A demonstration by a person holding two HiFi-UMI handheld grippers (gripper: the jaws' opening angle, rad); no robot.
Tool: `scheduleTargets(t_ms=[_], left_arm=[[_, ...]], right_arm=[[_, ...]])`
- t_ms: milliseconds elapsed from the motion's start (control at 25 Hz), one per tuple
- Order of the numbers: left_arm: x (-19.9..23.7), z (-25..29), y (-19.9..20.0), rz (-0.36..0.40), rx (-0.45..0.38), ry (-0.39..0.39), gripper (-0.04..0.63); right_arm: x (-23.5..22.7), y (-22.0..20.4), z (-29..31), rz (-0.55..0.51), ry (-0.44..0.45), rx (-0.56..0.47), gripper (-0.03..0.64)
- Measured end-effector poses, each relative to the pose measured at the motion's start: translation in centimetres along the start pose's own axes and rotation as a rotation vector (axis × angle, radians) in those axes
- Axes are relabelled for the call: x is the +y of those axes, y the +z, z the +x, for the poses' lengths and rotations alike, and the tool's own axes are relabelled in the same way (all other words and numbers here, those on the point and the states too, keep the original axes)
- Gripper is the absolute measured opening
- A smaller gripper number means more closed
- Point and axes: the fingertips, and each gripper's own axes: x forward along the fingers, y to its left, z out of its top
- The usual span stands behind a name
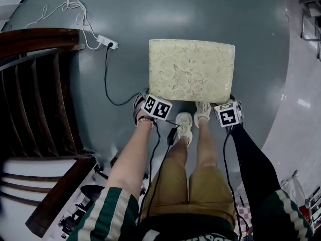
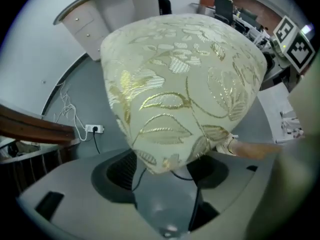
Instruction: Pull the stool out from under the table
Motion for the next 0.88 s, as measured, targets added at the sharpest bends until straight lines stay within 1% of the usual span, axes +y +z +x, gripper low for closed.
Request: scheduleTargets(t_ms=[80,160,240,320,400,520,640,760,840,880], left_arm=[[0.2,-1.0,-0.7,-0.046,-0.009,0.013,0.319],[0.2,-2.1,-2.1,-0.075,-0.017,0.005,0.319],[0.4,-3.4,-3.4,-0.103,-0.041,0.010,0.321],[1.0,-5.6,-4.0,-0.133,-0.082,0.038,0.323],[1.2,-8.5,-4.2,-0.159,-0.129,0.055,0.328],[0.3,-13.8,-4.2,-0.195,-0.213,0.028,0.339],[-0.2,-18.8,-4.3,-0.238,-0.303,0.001,0.341],[-0.3,-23.3,-3.3,-0.265,-0.391,-0.012,0.354],[-0.6,-26.9,-0.6,-0.258,-0.441,-0.008,0.368],[-1.0,-28.8,1.5,-0.255,-0.463,0.002,0.380]], right_arm=[[0.1,-0.3,-1.0,-0.007,-0.014,-0.004,0.415],[0.5,-1.1,-2.4,-0.028,-0.025,-0.010,0.414],[0.8,-2.1,-3.8,-0.017,-0.043,-0.020,0.414],[0.9,-2.8,-5.5,0.034,-0.059,-0.030,0.416],[1.6,-2.9,-7.7,0.091,-0.053,-0.061,0.425],[4.2,-3.0,-11.8,0.140,-0.023,-0.143,0.431],[7.1,-3.9,-16.0,0.155,-0.003,-0.187,0.443],[8.0,-3.5,-20.1,0.106,-0.008,-0.235,0.454],[6.2,-1.7,-23.3,0.071,-0.012,-0.285,0.454],[4.4,-0.3,-24.9,0.056,-0.008,-0.317,0.454]])
